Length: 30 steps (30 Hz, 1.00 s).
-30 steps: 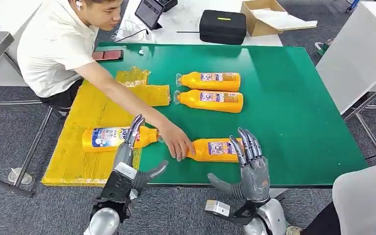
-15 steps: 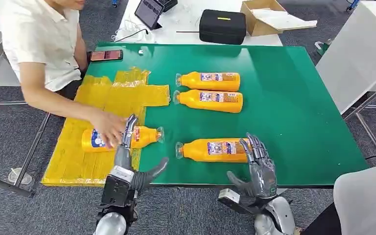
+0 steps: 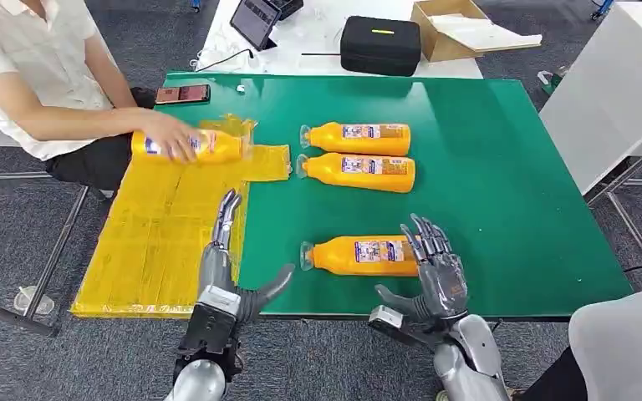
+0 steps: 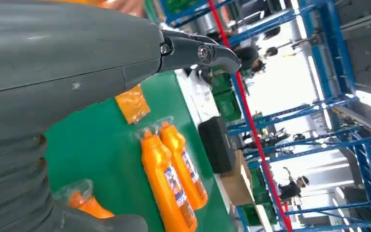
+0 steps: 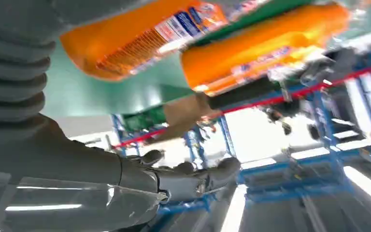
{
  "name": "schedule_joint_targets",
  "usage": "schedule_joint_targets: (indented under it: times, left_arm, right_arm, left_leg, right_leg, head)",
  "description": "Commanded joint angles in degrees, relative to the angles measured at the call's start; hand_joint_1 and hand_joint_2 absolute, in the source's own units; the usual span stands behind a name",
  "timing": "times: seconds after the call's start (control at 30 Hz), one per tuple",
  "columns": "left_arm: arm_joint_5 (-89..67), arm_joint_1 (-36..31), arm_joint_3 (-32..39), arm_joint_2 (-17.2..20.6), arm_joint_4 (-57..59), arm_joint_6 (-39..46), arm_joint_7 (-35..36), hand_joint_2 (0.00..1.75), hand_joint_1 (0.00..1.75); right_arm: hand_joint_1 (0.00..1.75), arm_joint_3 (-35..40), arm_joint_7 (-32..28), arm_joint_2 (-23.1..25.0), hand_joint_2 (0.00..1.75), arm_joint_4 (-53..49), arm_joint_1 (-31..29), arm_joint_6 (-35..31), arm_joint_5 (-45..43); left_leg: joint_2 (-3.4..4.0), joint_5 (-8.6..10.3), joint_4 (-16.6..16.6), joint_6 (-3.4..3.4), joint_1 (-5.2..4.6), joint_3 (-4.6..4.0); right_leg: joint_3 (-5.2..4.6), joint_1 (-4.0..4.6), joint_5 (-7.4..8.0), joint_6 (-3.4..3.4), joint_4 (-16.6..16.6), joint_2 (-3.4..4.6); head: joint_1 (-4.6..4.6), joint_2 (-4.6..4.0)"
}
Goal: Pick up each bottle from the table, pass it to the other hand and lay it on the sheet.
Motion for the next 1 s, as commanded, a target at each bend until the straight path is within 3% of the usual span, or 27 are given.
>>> schedule_joint_targets:
  times: [0.03, 0.17, 0.33, 0.37, 0.73, 1.0]
  left_arm:
    - [1.65, -3.78, -1.32, 0.44, 5.04, -0.19, 0.47, 1.75, 0.0]
    - [2.65, -3.04, -1.24, 0.5, 4.79, -1.5, 1.45, 1.75, 0.0]
    - [2.66, -3.0, -1.3, 0.5, 4.73, -1.63, 1.47, 1.75, 0.0]
    - [2.66, -3.0, -1.3, 0.5, 4.73, -1.63, 1.47, 1.75, 0.0]
    - [3.12, -2.34, -1.35, 0.11, 4.0, -2.85, 1.98, 1.75, 0.0]
    - [3.31, -2.33, -1.3, 0.01, 3.93, -2.89, 2.01, 1.75, 0.0]
  right_arm:
    - [0.0, 1.62, 7.45, -2.53, 0.0, 20.58, -10.3, 0.02, 0.12]
    - [0.0, 5.6, 12.05, -3.72, 0.0, 24.5, -11.57, 0.02, 1.61]
    - [0.0, 5.95, 12.17, -3.82, 0.0, 23.88, -11.31, 0.02, 1.2]
    - [0.0, 5.95, 12.17, -3.82, 1.75, 23.88, -11.31, 0.02, 1.2]
    - [0.0, 17.82, 19.13, -7.87, 1.75, 26.41, -13.43, 1.54, 7.14]
    - [0.0, 19.35, 20.3, -8.53, 1.75, 26.39, -13.89, 1.25, 8.88]
  left_leg:
    - [0.11, -0.01, -0.07, 0.03, 0.01, 0.27]
    - [0.12, -0.02, -0.06, 0.04, 0.01, 0.24]
    - [0.04, -0.04, -0.05, 0.03, 0.01, 0.24]
    - [0.04, -0.03, -0.04, 0.03, 0.0, 0.21]
    - [0.04, 0.0, -0.03, 0.04, -0.01, 0.14]
    - [0.04, -0.02, -0.03, 0.03, 0.01, 0.21]
  right_leg:
    - [0.26, 0.04, 0.02, -0.12, -0.09, 0.02]
    - [0.22, 0.04, 0.01, -0.1, -0.07, 0.05]
    - [0.24, 0.04, -0.05, -0.1, -0.04, -0.04]
    - [0.21, 0.03, -0.04, -0.09, -0.04, -0.03]
    - [0.15, 0.02, -0.01, -0.07, -0.03, -0.03]
    - [0.2, 0.04, -0.02, -0.08, -0.03, -0.03]
  head:
    - [-0.02, 0.0]
    - [0.0, 0.0]
    - [0.0, 0.0]
    - [0.0, 0.0]
    - [0.0, 0.0]
    - [0.0, 0.0]
